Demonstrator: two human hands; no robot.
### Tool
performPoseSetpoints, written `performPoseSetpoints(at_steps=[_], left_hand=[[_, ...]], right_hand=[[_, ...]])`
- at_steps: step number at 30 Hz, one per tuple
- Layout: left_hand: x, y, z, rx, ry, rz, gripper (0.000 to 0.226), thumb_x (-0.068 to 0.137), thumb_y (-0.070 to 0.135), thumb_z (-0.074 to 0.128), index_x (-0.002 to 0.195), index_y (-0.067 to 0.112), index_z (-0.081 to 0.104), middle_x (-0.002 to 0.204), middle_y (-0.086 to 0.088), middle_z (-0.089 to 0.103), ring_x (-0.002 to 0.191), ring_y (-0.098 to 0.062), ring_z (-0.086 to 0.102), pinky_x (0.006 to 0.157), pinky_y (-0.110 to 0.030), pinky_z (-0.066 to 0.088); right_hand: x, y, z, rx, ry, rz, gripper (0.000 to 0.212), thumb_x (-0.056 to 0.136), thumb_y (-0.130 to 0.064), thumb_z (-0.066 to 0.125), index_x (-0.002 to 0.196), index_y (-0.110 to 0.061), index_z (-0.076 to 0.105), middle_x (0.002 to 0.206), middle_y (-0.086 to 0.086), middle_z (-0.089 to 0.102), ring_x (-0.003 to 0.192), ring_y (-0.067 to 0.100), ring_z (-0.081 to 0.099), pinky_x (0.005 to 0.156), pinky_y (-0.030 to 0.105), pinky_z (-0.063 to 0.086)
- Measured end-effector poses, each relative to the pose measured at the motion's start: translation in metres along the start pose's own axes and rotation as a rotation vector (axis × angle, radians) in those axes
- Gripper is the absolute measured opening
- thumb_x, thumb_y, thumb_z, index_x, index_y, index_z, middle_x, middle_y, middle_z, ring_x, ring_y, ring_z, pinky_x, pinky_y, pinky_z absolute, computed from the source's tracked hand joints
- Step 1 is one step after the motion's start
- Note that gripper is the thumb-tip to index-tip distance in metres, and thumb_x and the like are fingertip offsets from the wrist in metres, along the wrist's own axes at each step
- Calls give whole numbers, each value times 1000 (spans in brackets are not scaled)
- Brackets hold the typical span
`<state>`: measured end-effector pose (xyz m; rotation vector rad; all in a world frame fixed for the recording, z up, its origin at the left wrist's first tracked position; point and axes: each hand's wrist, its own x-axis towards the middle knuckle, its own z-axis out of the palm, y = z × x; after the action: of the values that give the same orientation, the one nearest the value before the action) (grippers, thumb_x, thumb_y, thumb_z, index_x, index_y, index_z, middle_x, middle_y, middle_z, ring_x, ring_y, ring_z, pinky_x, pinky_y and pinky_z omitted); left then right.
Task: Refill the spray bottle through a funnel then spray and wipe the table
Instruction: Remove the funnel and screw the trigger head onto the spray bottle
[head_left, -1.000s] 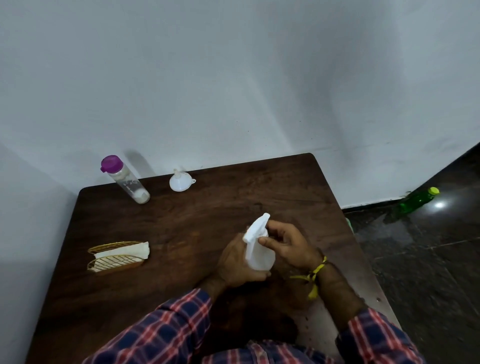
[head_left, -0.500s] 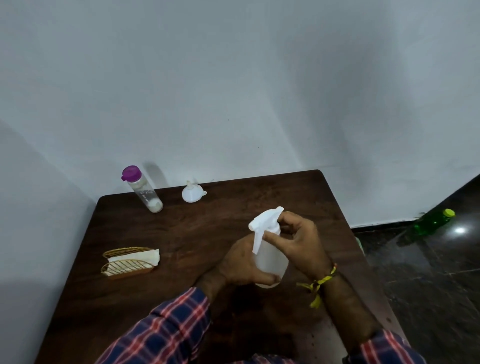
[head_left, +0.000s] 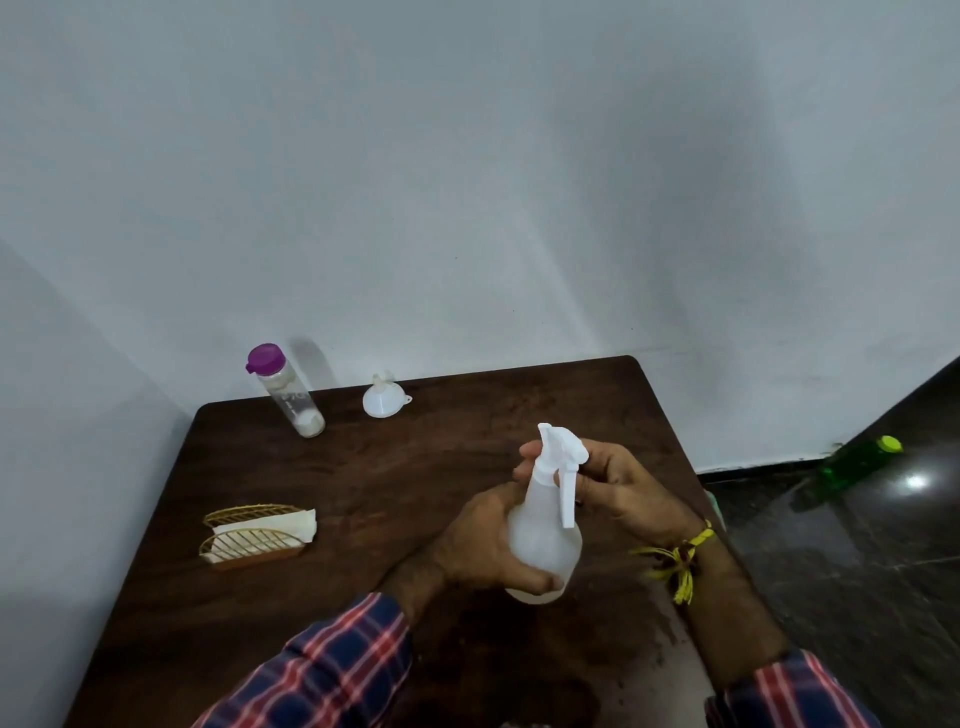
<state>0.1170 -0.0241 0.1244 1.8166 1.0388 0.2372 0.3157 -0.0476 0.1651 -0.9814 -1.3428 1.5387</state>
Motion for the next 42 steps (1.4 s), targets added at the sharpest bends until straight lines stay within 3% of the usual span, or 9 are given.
performPoseSetpoints(at_steps=[4, 11, 16, 22, 27, 31, 35, 39, 42], left_hand=[[0, 4, -1, 4, 44, 19, 87, 52, 50, 88, 128, 35, 50, 121, 16, 59, 111, -8, 58, 87, -34, 57], [5, 19, 2, 25, 339, 82, 86, 47, 56, 86, 123, 36, 52, 114, 16, 64, 103, -4, 62, 84, -35, 57], [1, 23, -1, 60, 403, 84, 80, 52, 55, 86, 122, 31, 54, 114, 15, 62, 103, -4, 60, 84, -27, 55], [-2, 24, -1, 144, 425, 62, 81, 53, 58, 84, 122, 30, 52, 114, 12, 59, 102, -5, 58, 86, -32, 54], [-7, 25, 3, 165, 437, 46, 84, 55, 59, 83, 126, 32, 48, 115, 11, 56, 103, -6, 55, 85, -31, 52], [-7, 24, 7, 134, 444, 46, 85, 57, 61, 80, 129, 29, 48, 119, 9, 56, 106, -6, 55, 90, -33, 52], [-7, 27, 5, 183, 456, 33, 87, 58, 59, 83, 131, 29, 46, 117, 10, 54, 103, -6, 53, 84, -26, 50], [-7, 22, 8, 172, 421, 19, 90, 58, 56, 84, 134, 28, 45, 119, 8, 53, 105, -6, 52, 89, -30, 50], [-7, 19, 8, 188, 432, 4, 88, 58, 57, 84, 131, 29, 45, 119, 10, 53, 107, -7, 52, 87, -29, 51]], right_hand=[[-2, -12, 5, -53, 43, -37, 31, 93, -9, 58, 122, -1, 61, 114, 16, 71, 110, 35, 65, 96, 45, 54], [10, -9, 65, -378, 854, -249, 34, 69, -27, 88, 88, -13, 63, 81, -6, 71, 76, 8, 69, 64, 19, 56], [5, -10, 61, -360, 622, -272, 20, 88, -25, 69, 105, -21, 61, 98, -11, 70, 92, 6, 68, 77, 22, 57], [9, -3, 63, -309, 714, -216, 48, 76, -25, 83, 113, -16, 54, 96, -5, 72, 91, 10, 70, 76, 26, 58], [6, 1, 63, -275, 661, -165, 17, 88, -20, 72, 103, -18, 64, 93, -6, 73, 89, 6, 69, 74, 22, 53], [7, 3, 68, -259, 705, -133, 54, 74, -25, 84, 117, -16, 51, 100, -9, 69, 93, 0, 67, 76, 16, 55], [8, 4, 63, -268, 663, -135, 14, 89, -23, 69, 102, -27, 64, 93, -14, 72, 92, 2, 67, 73, 14, 52], [8, 5, 66, -221, 698, -125, 49, 76, -29, 81, 115, -19, 53, 102, -6, 71, 95, 4, 69, 78, 20, 57], [8, 7, 62, -217, 585, -113, 30, 89, -21, 69, 116, -26, 59, 103, -13, 71, 101, 4, 67, 78, 15, 53]])
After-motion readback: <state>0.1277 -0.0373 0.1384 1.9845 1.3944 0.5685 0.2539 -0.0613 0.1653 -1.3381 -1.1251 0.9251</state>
